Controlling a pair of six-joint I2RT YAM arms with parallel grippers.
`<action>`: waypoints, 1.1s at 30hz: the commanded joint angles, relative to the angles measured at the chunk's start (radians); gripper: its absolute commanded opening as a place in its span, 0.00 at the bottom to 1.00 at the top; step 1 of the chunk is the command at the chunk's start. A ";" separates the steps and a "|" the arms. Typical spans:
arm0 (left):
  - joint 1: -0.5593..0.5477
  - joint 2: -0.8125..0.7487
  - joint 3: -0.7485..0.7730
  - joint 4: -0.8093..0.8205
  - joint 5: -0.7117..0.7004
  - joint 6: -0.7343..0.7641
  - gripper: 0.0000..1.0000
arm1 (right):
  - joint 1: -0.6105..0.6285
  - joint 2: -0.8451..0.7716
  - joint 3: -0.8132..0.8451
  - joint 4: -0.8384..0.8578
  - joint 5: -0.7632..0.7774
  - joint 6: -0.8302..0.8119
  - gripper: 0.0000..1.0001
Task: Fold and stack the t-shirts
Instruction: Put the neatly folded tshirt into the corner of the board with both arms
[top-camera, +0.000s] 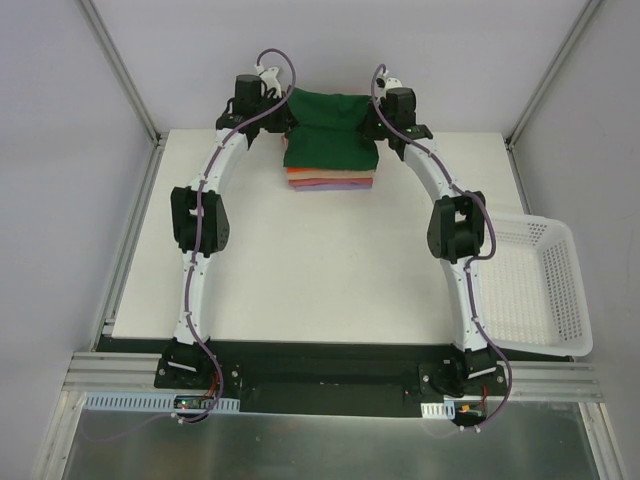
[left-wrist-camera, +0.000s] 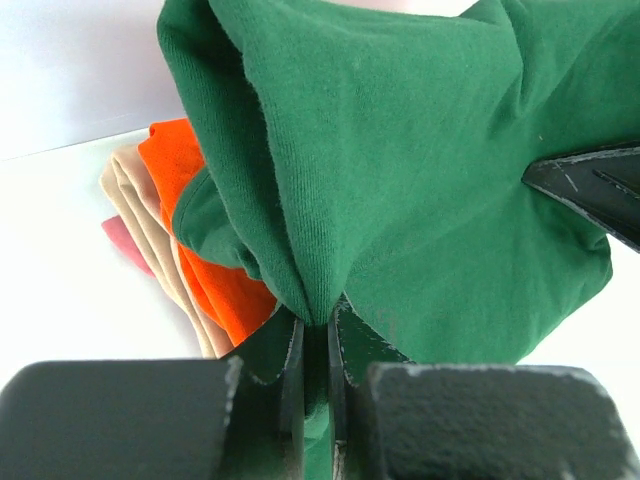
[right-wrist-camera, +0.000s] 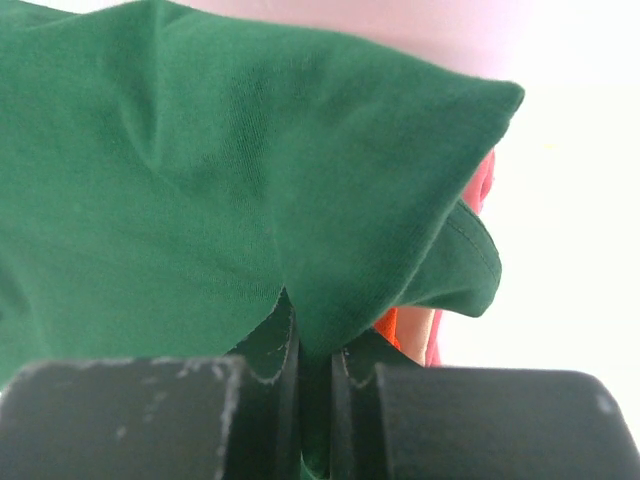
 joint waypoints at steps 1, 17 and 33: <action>0.019 0.001 0.033 0.066 -0.026 -0.009 0.00 | -0.025 0.017 0.058 0.119 0.005 0.001 0.02; 0.029 -0.062 -0.036 0.075 -0.192 -0.064 0.99 | -0.037 -0.078 -0.021 0.177 0.152 -0.025 0.79; 0.016 -0.530 -0.445 0.095 -0.084 -0.076 0.99 | -0.039 -0.482 -0.382 0.134 -0.038 0.084 0.96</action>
